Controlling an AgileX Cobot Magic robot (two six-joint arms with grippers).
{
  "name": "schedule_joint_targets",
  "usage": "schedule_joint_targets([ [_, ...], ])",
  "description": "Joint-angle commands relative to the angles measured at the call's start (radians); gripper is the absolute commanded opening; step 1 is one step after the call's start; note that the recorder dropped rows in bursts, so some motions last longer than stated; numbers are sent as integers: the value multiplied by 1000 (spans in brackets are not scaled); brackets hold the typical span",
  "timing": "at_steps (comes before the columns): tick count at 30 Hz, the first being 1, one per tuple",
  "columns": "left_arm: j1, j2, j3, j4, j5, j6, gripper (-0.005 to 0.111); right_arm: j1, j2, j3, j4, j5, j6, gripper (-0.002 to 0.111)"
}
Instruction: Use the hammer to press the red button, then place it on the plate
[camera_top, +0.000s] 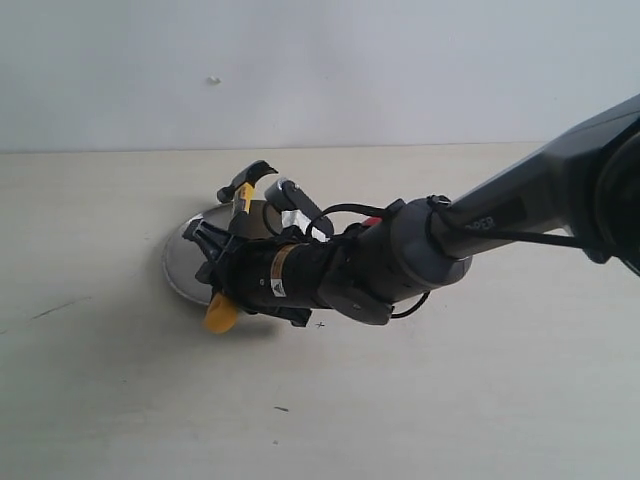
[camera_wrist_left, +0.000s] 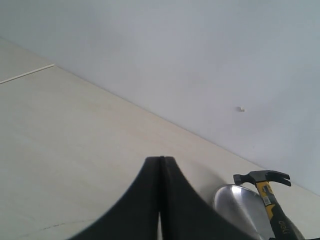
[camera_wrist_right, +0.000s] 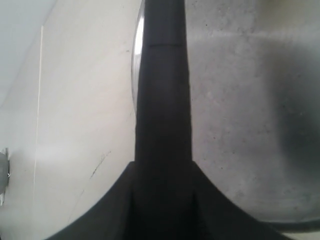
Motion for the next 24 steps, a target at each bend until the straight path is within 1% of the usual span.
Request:
schedule_joint_targets([
  [1, 0, -5, 0, -7, 1, -1, 0, 4, -12, -16, -25, -73, -25, 9],
  [18, 0, -5, 0, -7, 1, -1, 0, 4, 12, -33, -46, -82, 29, 9],
  [21, 0, -5, 0, -7, 1, -1, 0, 4, 12, -33, -54, -49, 29, 17],
  [24, 0, -5, 0, -7, 1, -1, 0, 4, 12, -33, -57, -47, 29, 21],
])
